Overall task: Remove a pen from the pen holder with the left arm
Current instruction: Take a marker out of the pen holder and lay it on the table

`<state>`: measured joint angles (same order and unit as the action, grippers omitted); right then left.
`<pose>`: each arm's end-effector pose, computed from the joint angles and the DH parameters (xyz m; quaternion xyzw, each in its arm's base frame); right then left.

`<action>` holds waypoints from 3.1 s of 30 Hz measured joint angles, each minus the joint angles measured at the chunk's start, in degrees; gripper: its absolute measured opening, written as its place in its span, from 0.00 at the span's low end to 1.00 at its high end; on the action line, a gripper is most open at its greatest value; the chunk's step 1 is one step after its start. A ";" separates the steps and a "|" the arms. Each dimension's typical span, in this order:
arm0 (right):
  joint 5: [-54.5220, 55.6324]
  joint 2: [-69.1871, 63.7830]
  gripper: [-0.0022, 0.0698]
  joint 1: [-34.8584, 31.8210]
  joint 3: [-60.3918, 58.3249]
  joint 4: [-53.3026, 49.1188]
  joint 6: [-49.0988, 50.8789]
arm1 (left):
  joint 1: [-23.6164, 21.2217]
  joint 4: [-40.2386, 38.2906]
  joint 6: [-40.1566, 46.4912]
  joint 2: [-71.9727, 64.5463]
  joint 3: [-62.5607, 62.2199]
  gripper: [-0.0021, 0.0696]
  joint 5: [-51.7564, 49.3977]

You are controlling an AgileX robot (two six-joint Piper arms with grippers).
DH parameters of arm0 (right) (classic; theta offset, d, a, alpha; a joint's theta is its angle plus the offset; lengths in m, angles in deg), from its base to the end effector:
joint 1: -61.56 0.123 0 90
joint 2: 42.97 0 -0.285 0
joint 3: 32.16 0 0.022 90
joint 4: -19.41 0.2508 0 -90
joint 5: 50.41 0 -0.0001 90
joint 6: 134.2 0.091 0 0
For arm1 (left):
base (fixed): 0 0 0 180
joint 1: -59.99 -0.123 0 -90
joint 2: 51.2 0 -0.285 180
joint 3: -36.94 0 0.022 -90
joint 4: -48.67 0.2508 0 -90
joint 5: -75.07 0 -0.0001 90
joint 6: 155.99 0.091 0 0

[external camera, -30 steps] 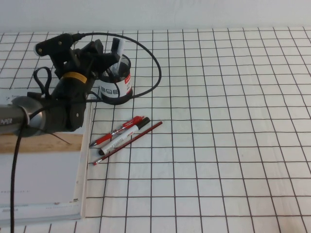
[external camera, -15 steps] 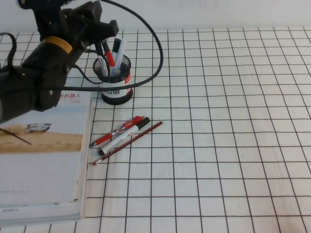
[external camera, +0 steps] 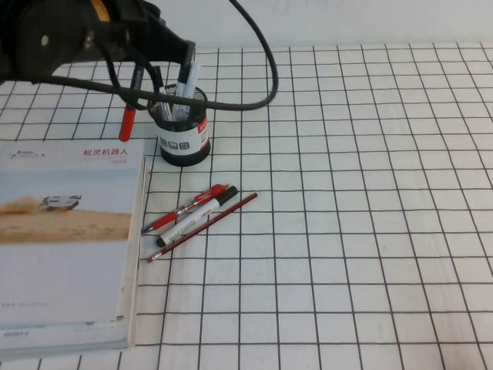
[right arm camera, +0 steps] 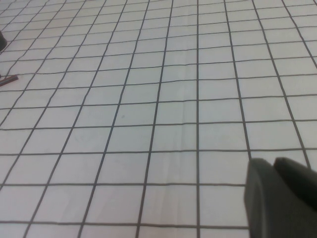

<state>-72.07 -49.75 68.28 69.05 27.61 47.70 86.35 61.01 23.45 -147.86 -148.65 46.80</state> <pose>0.0513 0.0109 0.1712 0.0040 0.8039 0.1050 0.5855 0.3298 -0.1531 0.3797 0.2462 0.8240 -0.0276 0.5096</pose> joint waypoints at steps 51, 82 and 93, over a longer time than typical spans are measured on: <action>0.00 0.00 0.01 0.00 0.00 0.00 0.00 | 2.50 -12.84 34.87 -38.35 -23.48 0.08 -24.44; 0.00 0.00 0.01 0.00 0.00 0.00 0.00 | 2.41 -14.54 28.87 -35.50 -24.97 0.39 -28.41; 0.00 0.00 0.01 0.00 0.00 0.00 0.00 | 2.41 -15.11 27.16 -23.65 -25.19 0.04 -32.10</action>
<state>-72.07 -49.75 68.28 69.05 27.61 47.70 88.76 45.91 50.61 -171.52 -173.85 14.70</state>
